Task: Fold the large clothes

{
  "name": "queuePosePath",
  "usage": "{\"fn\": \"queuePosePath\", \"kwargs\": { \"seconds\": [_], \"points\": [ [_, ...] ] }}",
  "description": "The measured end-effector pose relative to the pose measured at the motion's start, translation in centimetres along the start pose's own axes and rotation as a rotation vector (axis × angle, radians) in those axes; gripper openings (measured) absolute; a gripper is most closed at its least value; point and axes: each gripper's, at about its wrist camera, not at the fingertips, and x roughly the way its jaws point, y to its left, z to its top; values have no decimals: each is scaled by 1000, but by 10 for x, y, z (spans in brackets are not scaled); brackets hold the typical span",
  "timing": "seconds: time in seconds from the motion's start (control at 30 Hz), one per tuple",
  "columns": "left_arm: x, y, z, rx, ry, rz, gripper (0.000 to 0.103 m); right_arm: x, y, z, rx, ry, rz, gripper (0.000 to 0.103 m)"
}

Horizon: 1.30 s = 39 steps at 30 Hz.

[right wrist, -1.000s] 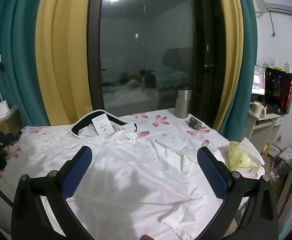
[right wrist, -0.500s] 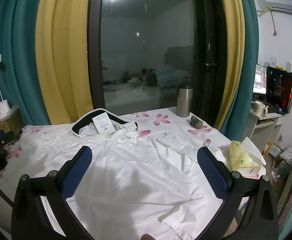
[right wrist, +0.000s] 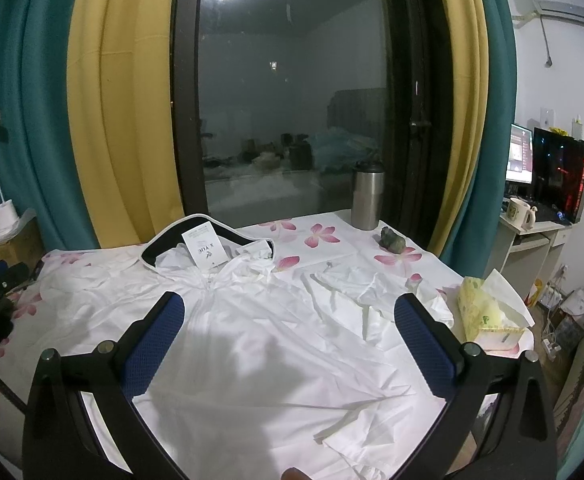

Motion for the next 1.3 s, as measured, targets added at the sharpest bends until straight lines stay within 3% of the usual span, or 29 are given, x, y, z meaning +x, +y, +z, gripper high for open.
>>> {"fn": "queuePosePath", "kwargs": {
  "seconds": [0.83,1.3],
  "points": [
    [1,1,0,-1,4,-1,87,4,2,-2,3,12,-3,103],
    [37,-11,9,18,74,-13,87,47,-17,1,27,95,-15,103]
  ]
}}
